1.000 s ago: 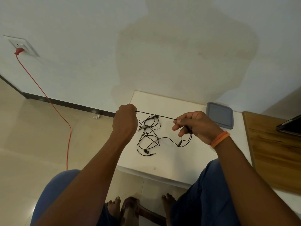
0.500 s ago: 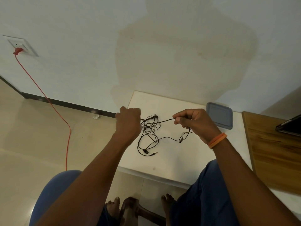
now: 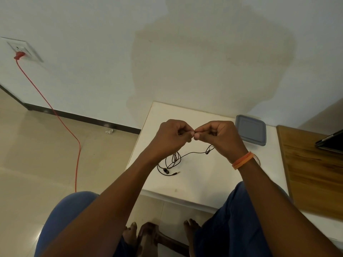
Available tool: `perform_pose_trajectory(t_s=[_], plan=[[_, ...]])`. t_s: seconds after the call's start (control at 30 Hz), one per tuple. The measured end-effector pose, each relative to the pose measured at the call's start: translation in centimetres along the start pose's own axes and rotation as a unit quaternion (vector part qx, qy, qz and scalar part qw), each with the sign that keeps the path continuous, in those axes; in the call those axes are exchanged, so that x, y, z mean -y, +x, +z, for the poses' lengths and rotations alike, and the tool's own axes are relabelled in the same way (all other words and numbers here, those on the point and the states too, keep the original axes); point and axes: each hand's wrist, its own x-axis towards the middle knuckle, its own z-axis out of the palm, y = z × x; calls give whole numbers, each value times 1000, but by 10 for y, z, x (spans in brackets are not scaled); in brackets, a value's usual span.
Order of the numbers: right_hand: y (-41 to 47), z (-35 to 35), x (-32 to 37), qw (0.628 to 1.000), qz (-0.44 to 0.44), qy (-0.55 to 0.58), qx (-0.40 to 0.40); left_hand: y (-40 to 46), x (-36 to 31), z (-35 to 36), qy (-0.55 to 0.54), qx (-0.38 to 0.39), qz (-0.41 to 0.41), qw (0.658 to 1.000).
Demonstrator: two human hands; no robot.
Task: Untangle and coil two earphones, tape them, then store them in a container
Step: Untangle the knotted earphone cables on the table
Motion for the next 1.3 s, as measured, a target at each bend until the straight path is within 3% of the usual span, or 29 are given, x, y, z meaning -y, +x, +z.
perform_pose_trajectory(t_s=[0.1,0.23,0.47,0.7,0.77,0.83,0.97,1.3], plan=[[2,-3,0,999,-5,-36,-18,1,1,-8,29,8,-4,1000],[6,-23,-7,993,22,-24,-111,3,4,-23,45,-10,-20,999],[7,-50,-13,971,25,-107,-214,5,13,-37,72,-43,-26,996],[7,-50,-9,921,-65,-188,-334,5,18,-32,76,-71,-16,994],[8,-51,-12,929,-42,-168,-328,6,19,-31,90,-65,-16,994],[8,-53,-20,946,38,-129,-294,5,21,-29,88,-62,-16,994],[7,-53,-34,959,179,-139,-170,4,20,-24,62,-66,-12,996],[8,-49,-37,941,242,-238,11,2,17,-19,56,-54,-3,997]])
